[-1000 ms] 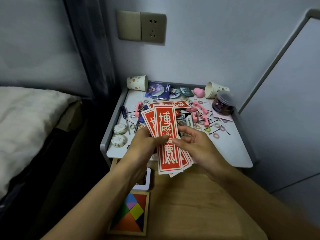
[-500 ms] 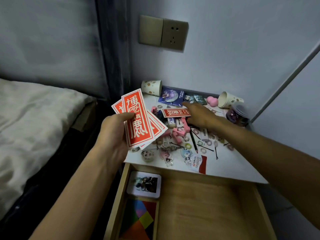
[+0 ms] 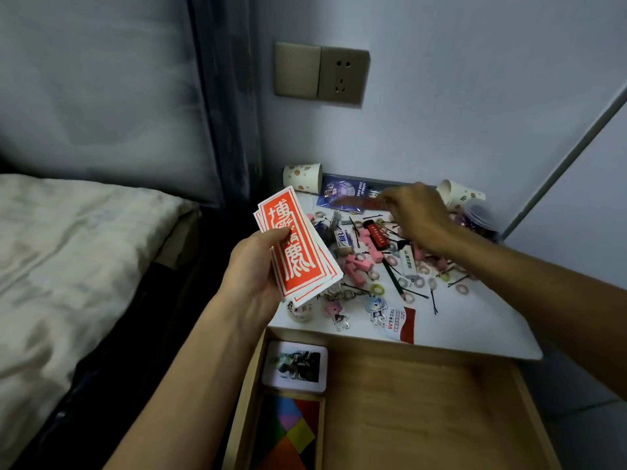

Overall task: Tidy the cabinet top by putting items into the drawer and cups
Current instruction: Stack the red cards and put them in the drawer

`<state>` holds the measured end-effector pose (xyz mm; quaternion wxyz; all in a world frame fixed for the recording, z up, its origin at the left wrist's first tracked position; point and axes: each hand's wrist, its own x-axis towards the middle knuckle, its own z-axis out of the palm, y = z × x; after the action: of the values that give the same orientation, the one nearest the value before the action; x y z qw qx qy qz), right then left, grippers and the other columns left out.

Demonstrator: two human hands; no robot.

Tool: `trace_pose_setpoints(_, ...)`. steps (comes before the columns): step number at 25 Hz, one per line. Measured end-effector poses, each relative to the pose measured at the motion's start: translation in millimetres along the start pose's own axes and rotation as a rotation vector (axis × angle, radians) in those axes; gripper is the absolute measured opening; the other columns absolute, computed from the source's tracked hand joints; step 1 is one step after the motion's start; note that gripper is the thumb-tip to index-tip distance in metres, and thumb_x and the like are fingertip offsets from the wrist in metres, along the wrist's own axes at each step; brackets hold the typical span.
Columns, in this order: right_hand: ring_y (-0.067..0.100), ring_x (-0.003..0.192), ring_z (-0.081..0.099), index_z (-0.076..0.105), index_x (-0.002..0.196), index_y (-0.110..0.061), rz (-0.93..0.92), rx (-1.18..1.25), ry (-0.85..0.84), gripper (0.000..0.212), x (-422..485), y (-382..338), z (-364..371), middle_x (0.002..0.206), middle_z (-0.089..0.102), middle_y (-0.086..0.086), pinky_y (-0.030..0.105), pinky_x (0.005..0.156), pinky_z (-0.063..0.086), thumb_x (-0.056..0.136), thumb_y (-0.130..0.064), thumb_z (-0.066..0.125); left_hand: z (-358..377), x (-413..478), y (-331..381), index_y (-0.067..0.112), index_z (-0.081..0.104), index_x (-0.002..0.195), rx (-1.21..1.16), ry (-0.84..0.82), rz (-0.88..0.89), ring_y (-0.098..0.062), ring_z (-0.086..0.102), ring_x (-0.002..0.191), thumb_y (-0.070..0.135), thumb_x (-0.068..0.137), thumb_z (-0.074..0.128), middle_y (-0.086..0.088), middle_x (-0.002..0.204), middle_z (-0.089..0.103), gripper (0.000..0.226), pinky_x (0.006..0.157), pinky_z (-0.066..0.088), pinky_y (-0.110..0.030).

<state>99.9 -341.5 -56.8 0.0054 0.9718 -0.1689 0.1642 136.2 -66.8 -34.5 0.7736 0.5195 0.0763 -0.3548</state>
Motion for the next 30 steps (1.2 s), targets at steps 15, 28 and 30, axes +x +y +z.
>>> trace_pose_setpoints(15, -0.004, 0.128, 0.041, 0.071, 0.113, -0.020, -0.066, 0.639, 0.152, 0.030, -178, -17, -12, 0.134, 0.051, -0.010, 0.004, 0.102, 0.034, 0.088, -0.005, 0.066, 40, -24, -74, 0.017, 0.057, 0.125, 0.550, -0.407, -0.112, -0.030, 0.073, 0.086, 0.008, 0.085, 0.070, -0.013, 0.101, 0.074, 0.043, 0.071, 0.058, -0.037)
trace_pose_setpoints(28, 0.000, 0.110, 0.060, 0.039, 0.140, -0.039, 0.414, 1.348, -0.001, 0.070, -163, -39, -28, 0.125, 0.058, -0.020, 0.029, 0.091, 0.054, 0.078, -0.046, 0.070, 45, -22, -103, 0.034, 0.031, 0.145, 1.296, -0.468, 0.875, -0.019, 0.067, 0.102, 0.011, 0.089, 0.058, 0.001, 0.121, 0.065, 0.066, 0.081, 0.058, -0.039)
trace_pose_setpoints(30, -0.007, 0.100, 0.061, 0.042, 0.136, -0.037, 0.437, 1.395, 0.044, 0.062, -164, -46, -31, 0.105, 0.062, -0.030, 0.026, 0.087, 0.053, 0.080, -0.041, 0.070, 42, -20, -111, 0.025, 0.022, 0.151, 1.386, -0.471, 1.023, -0.023, 0.068, 0.096, 0.009, 0.087, 0.062, -0.006, 0.121, 0.065, 0.078, 0.074, 0.058, -0.041)
